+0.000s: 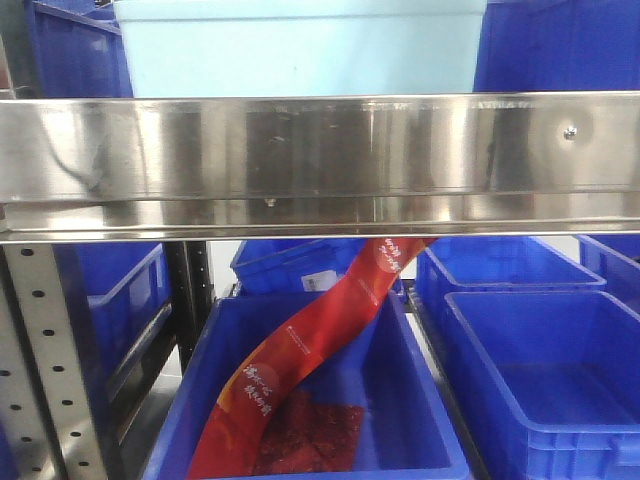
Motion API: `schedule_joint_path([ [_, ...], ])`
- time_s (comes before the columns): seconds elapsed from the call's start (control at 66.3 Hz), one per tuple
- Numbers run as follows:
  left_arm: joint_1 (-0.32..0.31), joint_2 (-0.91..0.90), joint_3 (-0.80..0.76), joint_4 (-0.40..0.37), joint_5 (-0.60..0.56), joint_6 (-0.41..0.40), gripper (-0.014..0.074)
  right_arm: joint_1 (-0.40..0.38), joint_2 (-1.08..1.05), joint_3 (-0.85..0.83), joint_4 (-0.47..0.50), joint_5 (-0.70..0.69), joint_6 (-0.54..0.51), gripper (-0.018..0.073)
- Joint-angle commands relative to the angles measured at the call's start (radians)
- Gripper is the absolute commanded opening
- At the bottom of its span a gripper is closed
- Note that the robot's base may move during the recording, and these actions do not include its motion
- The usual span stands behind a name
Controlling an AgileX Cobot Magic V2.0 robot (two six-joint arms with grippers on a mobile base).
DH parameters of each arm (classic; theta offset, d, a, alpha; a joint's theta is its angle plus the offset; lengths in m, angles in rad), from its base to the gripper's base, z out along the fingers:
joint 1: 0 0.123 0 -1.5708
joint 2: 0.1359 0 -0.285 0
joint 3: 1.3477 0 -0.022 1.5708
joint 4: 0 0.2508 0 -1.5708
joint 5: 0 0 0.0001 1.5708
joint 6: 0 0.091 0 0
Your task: Move two blue bins to right shelf middle
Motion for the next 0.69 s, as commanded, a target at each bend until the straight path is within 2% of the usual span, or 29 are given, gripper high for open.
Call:
schedule_joint_path([
  [0.0,-0.017,-0.104,0.136,0.016,-0.084,0.000,-0.0111,0.000,-0.012,0.003,-0.025,-0.036,-0.008,-0.0165],
  [0.166,-0.017,-0.341,0.527,-0.008,-0.420,-0.012,-0.0111,0.002,-0.013,0.008,-0.029,-0.030,-0.046,-0.0165],
  [0.256,-0.017,-0.424,0.665,0.005,-0.536,-0.012,-0.0111,0.021,-0.028,0.037,-0.029,-0.043,-0.058,-0.0165],
  [0.407,-0.017,-0.579,0.932,0.014,-0.792,-0.012,-0.0111,0.052,-0.128,0.210,-0.029,-0.197,-0.058,-0.0165],
  [0.558,-0.008,-0.726,1.181,0.044,-0.991,-0.012,-0.0111,0.052,-0.256,0.390,-0.031,-0.327,-0.058,-0.0165],
  [0.679,0.042,-0.847,1.377,-0.008,-1.154,-0.012,-0.0111,0.052,-0.372,0.540,-0.035,-0.445,-0.058,-0.0165],
])
